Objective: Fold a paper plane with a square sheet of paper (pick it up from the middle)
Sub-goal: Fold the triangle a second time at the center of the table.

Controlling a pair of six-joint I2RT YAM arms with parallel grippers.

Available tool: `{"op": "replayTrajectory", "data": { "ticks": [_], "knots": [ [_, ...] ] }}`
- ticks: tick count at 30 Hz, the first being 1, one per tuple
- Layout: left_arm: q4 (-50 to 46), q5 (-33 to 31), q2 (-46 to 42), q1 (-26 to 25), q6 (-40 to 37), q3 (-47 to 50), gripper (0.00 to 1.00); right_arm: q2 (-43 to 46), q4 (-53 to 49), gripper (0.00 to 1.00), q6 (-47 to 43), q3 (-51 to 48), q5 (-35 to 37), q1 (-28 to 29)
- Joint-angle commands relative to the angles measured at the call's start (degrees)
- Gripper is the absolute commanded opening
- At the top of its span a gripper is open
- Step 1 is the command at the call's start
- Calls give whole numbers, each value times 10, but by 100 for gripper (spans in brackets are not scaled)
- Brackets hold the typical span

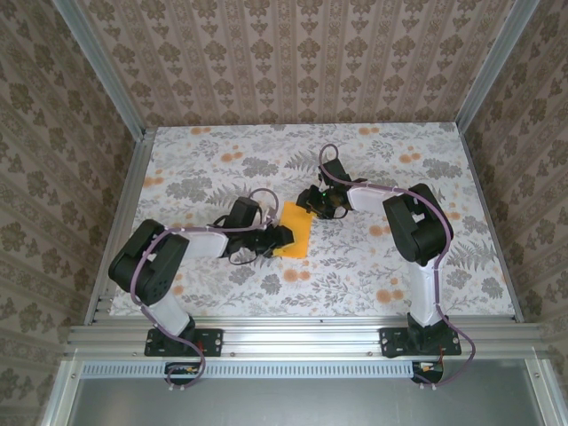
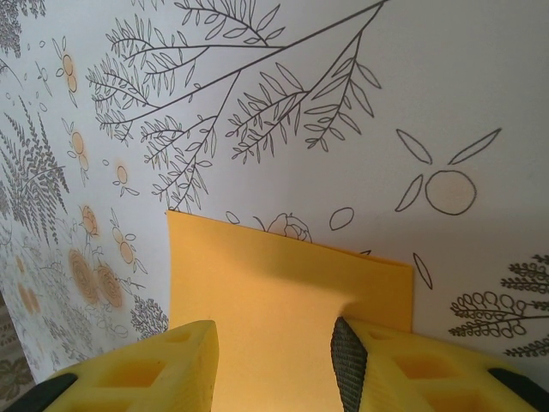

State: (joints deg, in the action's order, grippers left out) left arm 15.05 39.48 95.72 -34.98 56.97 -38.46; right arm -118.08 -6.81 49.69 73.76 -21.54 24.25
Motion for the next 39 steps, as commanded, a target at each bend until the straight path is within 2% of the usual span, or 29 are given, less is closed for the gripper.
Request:
{"op": "replayTrajectory", "data": {
  "ticks": [1, 8, 16, 22, 27, 30, 36, 39],
  "knots": [
    [12, -3, -18, -3, -10, 11, 44, -19, -46, 44, -3, -22, 15, -1],
    [-44, -76, -35, 7, -17, 5, 31, -15, -51, 44, -11, -24, 14, -2],
    [-103, -111, -33, 11, -31, -13, 10, 13, -24, 40, -38, -29, -29, -5],
    [-129, -116, -22, 11, -33, -25, 7, 54, -6, 36, -52, -37, -78, -5],
    [-135, -115, -19, 11, -33, -32, 7, 45, -18, 32, -58, -38, -81, -3],
    [-136, -110, -23, 11, -34, -35, 10, 37, -29, 31, -60, -37, -72, -3],
    [-110, -82, -48, 11, -31, -43, 36, 10, -58, 31, -68, -26, -55, -3],
    [-84, -63, -51, 11, -27, -45, 46, 4, -59, 31, -67, -27, -55, -3]
  ]
}}
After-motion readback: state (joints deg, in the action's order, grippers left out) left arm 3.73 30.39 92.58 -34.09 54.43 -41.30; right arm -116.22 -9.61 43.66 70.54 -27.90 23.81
